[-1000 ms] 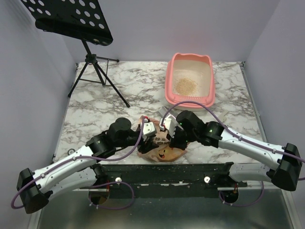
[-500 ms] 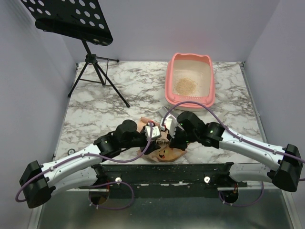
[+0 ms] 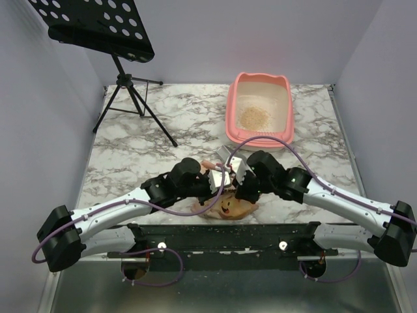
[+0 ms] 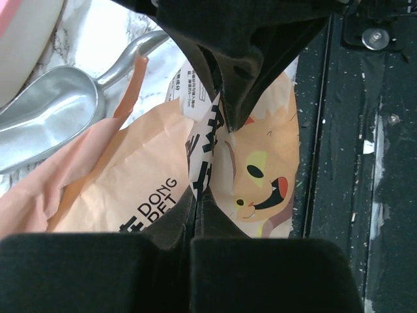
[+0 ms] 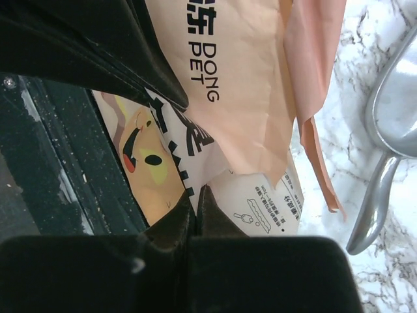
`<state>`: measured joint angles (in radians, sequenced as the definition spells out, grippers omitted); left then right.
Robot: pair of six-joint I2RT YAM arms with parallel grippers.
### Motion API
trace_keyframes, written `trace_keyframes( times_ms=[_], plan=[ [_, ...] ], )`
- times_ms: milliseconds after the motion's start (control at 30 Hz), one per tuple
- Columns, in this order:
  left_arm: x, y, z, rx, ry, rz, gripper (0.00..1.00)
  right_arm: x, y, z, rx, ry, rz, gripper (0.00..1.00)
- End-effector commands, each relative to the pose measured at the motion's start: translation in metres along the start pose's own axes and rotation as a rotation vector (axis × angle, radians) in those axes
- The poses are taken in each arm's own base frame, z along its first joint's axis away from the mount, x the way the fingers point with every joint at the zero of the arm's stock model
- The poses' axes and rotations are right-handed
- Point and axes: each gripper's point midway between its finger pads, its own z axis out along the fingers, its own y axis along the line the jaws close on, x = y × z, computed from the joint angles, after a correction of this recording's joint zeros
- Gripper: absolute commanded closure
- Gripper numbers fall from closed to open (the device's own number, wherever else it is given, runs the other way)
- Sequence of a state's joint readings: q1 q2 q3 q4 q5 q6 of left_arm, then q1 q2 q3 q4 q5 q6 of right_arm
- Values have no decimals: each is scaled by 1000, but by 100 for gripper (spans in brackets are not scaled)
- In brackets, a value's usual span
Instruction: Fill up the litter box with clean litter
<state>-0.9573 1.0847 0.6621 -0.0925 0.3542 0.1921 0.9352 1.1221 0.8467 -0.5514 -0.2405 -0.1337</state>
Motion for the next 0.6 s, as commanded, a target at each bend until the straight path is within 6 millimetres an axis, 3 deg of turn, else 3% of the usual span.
trace_keyframes(
  times_ms=[0,200,267,367,533,567],
  plan=[
    [10,27,-14,-136,76,76,100,-48,-22,-5,70,-145,-30,100],
    [-25,62,-43,-261,8,136,100,-91,-40,-11,112,-195,-54,99],
    [-31,72,-53,-303,-9,150,100,-97,-41,-11,109,-202,-53,100],
    [-27,76,-59,-321,-11,143,100,-91,-42,-2,101,-174,-31,100],
    [-4,67,-51,-305,-9,62,100,-62,-42,16,88,-106,12,99],
    [1,65,-49,-298,0,49,100,-56,-43,19,87,-93,23,92]
  ],
)
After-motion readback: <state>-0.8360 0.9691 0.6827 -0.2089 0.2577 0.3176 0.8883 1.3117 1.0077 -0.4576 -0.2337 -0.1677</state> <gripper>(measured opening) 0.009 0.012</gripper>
